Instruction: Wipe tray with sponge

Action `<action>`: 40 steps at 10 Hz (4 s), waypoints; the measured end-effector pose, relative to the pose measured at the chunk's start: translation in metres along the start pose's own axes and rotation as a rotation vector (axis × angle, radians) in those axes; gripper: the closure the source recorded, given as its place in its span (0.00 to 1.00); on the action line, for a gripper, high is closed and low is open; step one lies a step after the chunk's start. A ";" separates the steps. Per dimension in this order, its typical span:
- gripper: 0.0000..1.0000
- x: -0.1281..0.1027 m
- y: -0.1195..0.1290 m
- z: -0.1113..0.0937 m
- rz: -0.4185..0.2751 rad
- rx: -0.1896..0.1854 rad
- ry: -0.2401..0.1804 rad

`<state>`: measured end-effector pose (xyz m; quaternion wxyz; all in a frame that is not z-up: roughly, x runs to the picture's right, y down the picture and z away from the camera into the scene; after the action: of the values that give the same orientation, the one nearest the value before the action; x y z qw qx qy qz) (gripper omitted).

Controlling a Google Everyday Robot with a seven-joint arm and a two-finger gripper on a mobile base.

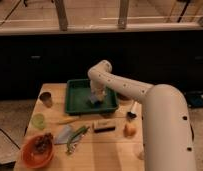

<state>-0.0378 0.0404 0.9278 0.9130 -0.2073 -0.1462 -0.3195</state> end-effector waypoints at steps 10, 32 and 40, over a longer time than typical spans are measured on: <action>0.81 0.023 0.075 0.005 0.062 -0.042 -0.018; 0.81 0.047 0.046 -0.005 0.044 -0.011 -0.036; 0.81 0.012 0.014 -0.012 -0.057 0.040 -0.087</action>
<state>-0.0182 0.0385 0.9186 0.9002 -0.1985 -0.1981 -0.3331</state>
